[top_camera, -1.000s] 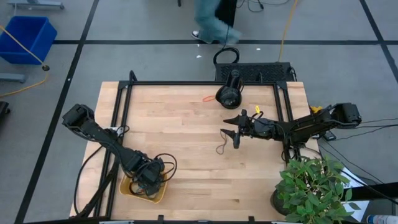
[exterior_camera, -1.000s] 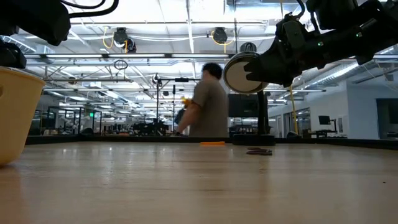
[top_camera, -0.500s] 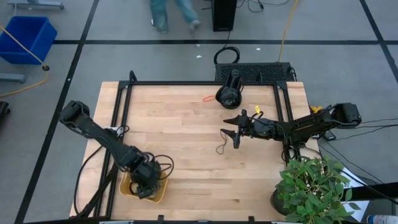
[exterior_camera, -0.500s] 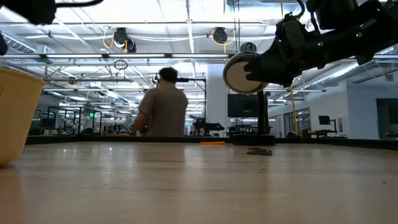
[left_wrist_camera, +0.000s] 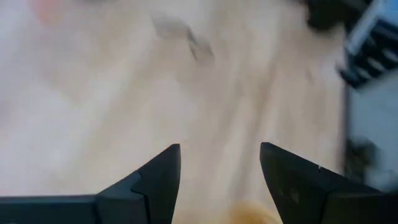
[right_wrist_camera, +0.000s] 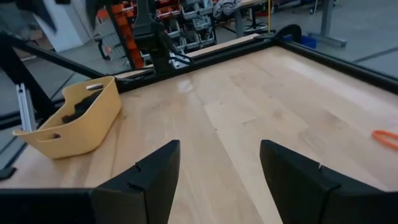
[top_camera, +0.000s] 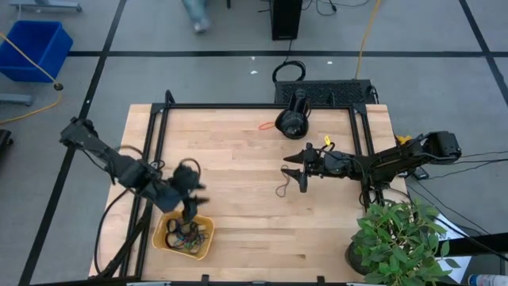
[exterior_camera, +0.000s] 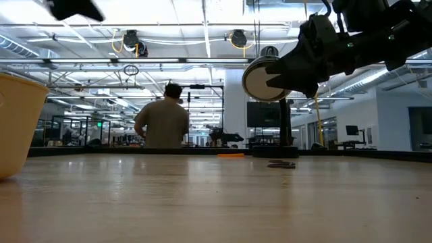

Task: Pick and place rubber bands into bin
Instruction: Put the purple rubberband into the yellow bin

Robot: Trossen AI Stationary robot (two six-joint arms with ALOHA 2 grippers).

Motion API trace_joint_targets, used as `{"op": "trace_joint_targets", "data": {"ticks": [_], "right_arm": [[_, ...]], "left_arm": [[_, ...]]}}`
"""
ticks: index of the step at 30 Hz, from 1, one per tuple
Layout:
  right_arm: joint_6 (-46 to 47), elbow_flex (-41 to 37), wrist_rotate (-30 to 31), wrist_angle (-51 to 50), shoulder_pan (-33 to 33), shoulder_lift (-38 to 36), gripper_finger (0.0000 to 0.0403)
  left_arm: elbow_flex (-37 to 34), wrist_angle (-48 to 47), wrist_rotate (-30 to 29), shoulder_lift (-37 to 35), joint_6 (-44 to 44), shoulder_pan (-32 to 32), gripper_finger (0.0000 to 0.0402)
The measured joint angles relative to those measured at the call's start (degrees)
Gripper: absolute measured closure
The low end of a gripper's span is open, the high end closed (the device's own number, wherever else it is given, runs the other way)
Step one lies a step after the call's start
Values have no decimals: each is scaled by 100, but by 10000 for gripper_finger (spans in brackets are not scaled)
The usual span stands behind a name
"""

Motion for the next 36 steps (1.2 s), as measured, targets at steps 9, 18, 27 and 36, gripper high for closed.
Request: {"op": "trace_joint_targets", "data": {"ticks": [9, 18, 27, 36], "right_arm": [[355, 0, 78, -87, -46, 0, 189], [-291, 796, 79, -2233, 94, 0, 190], [784, 1933, 540, -5091, 87, 0, 191], [1976, 1953, 509, -5184, 299, 585, 204]], "left_arm": [[2, 500, -1245, -149, 1551, 916, 174], [0, 703, 402, -146, 3010, 2011, 174], [-907, 2292, 1560, -413, 3797, 2843, 174], [-2451, 4557, 2129, -793, 3712, 3360, 174]]}}
